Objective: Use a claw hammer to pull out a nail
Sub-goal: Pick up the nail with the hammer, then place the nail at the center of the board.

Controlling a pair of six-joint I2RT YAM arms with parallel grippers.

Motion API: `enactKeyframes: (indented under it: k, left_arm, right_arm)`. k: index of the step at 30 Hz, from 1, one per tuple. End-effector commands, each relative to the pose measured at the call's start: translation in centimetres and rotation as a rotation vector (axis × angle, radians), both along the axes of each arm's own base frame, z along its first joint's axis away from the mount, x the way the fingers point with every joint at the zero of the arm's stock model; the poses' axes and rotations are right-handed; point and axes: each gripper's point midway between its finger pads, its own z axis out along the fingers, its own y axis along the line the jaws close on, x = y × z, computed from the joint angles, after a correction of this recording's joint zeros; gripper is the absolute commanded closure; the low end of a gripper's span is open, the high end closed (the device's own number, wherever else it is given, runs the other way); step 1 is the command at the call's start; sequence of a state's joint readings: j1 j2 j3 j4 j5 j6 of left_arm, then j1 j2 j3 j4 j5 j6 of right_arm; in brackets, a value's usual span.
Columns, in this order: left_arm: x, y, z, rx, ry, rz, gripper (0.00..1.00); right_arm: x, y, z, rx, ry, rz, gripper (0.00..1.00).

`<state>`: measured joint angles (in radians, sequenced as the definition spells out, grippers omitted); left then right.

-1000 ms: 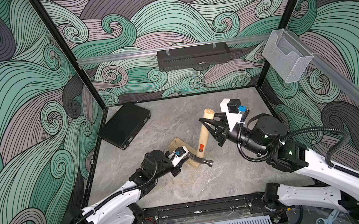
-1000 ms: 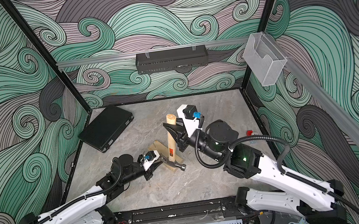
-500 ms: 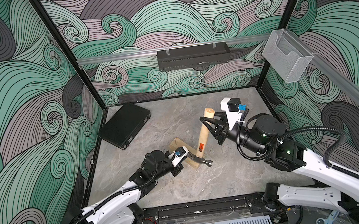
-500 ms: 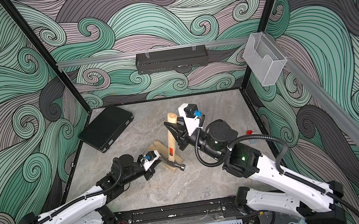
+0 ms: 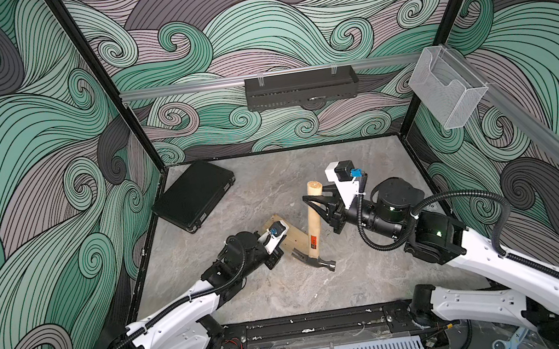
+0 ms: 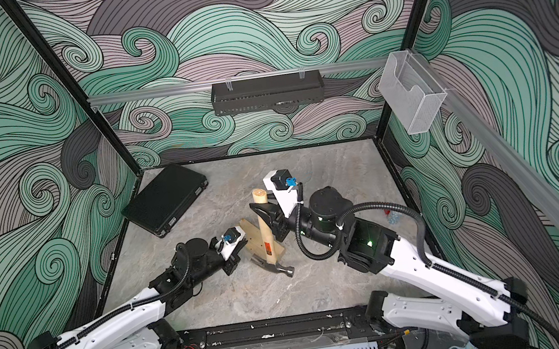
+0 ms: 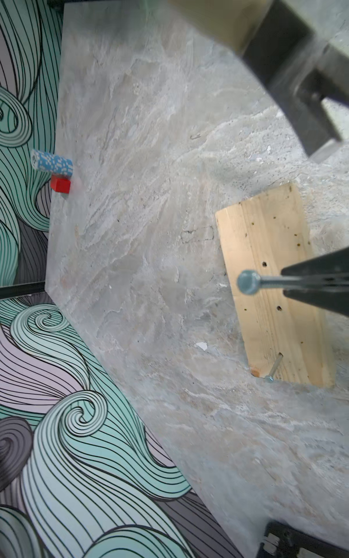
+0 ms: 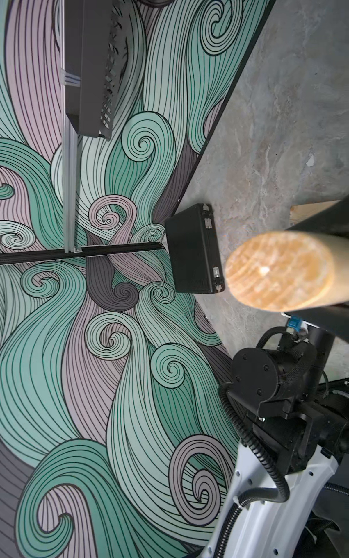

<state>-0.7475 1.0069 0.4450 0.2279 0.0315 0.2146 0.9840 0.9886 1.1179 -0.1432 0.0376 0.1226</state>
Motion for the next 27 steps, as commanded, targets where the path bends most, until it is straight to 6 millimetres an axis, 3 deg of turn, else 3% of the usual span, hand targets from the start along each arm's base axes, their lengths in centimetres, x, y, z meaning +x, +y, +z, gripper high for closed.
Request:
enactKeyframes:
  k: [1, 6, 10, 21, 27]
  left_arm:
    - [2.2, 1.5, 0.8, -0.038, 0.065, 0.147, 1.00]
    - [5.1, 5.7, -0.7, -0.084, 0.279, 0.399, 0.99]
    - [6.3, 8.4, -2.9, -0.093, 0.477, 0.532, 0.97]
    - [6.8, 11.6, -8.3, -0.051, 0.748, 0.715, 0.94]
    - [6.3, 12.2, -10.9, -0.018, 0.861, 0.761, 0.94]
  right_arm:
    - [-1.2, -1.5, 7.3, 0.182, -0.122, 0.009, 1.00]
    - [-0.7, -1.8, 6.5, 0.152, -0.112, -0.023, 1.00]
    - [-0.4, -1.7, 5.9, 0.134, -0.110, -0.038, 1.00]
    - [0.2, -1.3, 4.8, 0.091, -0.098, -0.052, 1.00]
    - [0.5, -0.9, 4.3, 0.077, -0.092, -0.050, 1.00]
